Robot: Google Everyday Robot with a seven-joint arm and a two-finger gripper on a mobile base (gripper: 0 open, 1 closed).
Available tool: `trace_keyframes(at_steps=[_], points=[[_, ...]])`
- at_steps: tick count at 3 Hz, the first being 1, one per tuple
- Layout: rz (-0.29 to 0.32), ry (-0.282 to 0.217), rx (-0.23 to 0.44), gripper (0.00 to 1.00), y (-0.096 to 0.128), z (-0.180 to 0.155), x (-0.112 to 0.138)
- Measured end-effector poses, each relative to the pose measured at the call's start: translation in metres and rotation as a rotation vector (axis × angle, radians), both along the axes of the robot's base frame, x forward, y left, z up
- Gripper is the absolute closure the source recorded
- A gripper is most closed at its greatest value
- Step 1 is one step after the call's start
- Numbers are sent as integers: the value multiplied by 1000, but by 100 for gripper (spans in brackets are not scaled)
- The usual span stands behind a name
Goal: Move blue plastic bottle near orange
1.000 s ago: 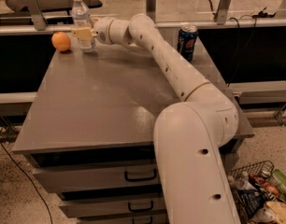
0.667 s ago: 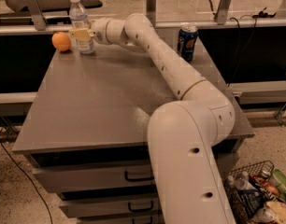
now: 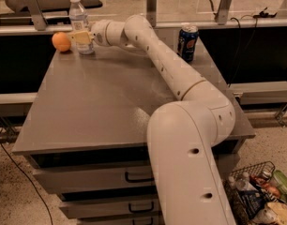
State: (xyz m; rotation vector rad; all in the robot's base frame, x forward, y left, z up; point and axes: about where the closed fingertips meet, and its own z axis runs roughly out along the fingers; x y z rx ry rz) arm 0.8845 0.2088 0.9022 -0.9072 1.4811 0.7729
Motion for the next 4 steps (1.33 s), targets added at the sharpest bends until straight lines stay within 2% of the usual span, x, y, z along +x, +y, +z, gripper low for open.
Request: trace_keyframes(at_steps=[1,2,3,4], points=[[-19,-20,-1,0,-17,10,-8],[-31,-85,-28,0,-47,33,-30],[-89,-170,-116,0,-105,66,-62],[-155,-257,-229,0,-169,111,-117]])
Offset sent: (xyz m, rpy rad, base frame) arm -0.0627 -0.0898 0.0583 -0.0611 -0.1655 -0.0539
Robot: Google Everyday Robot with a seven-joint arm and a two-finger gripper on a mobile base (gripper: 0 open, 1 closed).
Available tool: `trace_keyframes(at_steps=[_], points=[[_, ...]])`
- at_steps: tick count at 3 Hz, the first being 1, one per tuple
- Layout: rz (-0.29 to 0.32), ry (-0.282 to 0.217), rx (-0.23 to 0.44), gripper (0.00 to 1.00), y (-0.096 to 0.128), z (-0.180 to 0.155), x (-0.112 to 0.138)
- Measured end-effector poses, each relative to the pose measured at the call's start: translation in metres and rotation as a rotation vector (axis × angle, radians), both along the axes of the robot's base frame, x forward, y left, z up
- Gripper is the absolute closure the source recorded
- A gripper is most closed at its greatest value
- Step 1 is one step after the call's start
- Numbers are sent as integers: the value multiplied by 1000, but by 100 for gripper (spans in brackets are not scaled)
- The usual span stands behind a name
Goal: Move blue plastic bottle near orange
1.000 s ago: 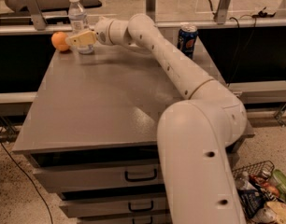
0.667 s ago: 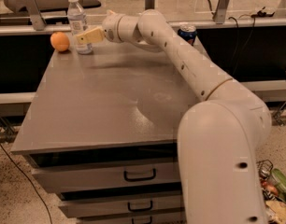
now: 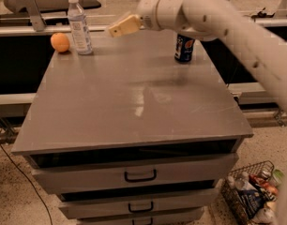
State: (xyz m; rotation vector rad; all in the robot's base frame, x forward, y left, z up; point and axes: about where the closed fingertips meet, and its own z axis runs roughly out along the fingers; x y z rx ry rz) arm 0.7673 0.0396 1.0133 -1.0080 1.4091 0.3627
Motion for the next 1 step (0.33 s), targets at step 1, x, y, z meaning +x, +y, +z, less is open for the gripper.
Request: trace_keyframes(at_steps=[1], points=[[-8,-23,-11,0,-6,20,-14]])
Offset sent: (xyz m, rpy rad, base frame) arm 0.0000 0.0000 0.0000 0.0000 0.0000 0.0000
